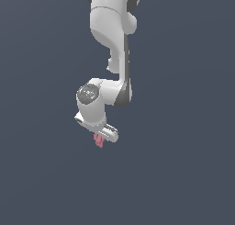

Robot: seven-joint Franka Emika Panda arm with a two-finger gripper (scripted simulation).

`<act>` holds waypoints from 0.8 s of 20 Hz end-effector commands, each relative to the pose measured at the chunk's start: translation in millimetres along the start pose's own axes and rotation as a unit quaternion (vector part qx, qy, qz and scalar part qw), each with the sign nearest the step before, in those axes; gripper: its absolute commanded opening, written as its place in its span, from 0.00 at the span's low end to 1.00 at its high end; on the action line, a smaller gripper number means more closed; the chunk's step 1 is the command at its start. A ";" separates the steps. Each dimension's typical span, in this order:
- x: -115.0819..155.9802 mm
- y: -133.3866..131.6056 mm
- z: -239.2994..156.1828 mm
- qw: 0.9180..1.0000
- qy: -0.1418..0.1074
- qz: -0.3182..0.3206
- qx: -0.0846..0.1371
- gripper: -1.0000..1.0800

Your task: Pick up the object and move it to a goal position.

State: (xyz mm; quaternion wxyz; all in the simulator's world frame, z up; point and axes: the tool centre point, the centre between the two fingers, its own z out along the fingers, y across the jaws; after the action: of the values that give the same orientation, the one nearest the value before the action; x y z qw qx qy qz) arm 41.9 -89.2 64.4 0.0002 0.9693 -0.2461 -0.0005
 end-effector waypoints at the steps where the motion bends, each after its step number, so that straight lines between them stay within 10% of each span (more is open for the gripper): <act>1: 0.3 -0.1 8.9 1.000 0.000 0.001 0.000 0.96; 5: 1.5 -0.7 11.3 1.000 0.000 0.001 0.000 0.96; 6: 1.5 -0.7 11.3 1.000 0.000 0.001 0.000 0.00; 16: 1.5 -0.7 11.2 1.000 0.000 0.001 0.000 0.00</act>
State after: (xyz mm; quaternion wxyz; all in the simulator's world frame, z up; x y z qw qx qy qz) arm 43.5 -89.1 53.2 0.0000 0.9692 -0.2465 -0.0001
